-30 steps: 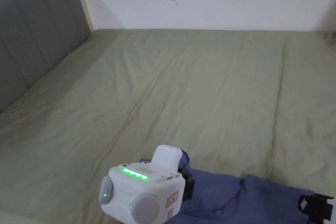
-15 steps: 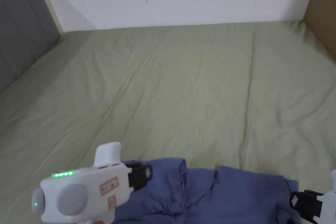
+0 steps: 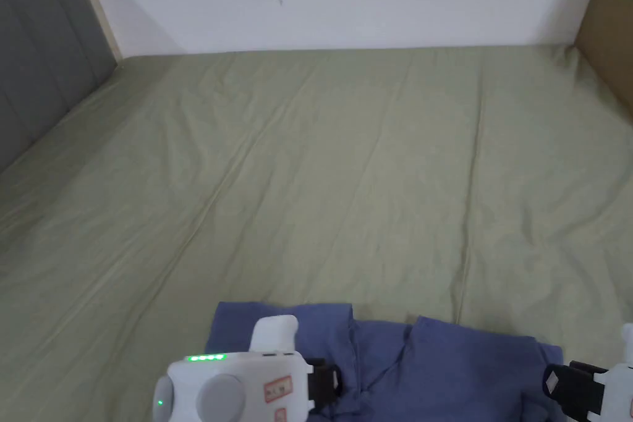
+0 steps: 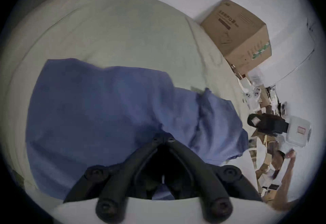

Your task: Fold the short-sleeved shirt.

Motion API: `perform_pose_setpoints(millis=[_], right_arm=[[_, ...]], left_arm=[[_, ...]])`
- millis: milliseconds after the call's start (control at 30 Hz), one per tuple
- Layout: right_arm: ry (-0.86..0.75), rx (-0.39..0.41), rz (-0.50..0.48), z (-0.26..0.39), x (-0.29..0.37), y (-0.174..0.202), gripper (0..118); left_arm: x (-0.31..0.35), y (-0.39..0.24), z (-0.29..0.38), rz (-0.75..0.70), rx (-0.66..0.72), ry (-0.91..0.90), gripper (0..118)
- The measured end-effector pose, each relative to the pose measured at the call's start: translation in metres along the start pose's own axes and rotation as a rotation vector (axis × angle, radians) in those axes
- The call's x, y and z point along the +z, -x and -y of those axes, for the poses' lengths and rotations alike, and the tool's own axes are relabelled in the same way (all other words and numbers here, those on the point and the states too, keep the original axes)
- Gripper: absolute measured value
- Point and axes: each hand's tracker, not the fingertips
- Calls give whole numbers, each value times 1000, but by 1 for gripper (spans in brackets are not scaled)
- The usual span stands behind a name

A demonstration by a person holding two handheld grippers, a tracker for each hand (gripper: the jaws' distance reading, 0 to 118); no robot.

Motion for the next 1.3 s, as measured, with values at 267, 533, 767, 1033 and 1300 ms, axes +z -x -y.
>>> perform_pose_setpoints(millis=[267, 533, 767, 1033, 1300], right_arm=[[2, 51, -5, -4, 4, 18, 0], [8, 125, -30, -15, -1, 53, 0], [50, 171, -52, -14, -19, 87, 0], [80, 237, -66, -13, -33, 122, 0], [99, 245, -45, -10, -38, 128, 0]], left_arm=[[1, -24, 7, 40, -122, 23, 0], [84, 69, -18, 115, 161, -169, 0], [110, 183, -4, 102, 372, -142, 86], [68, 204, 17, 397, 590, -206, 102], [21, 183, 6, 295, 493, -26, 8]])
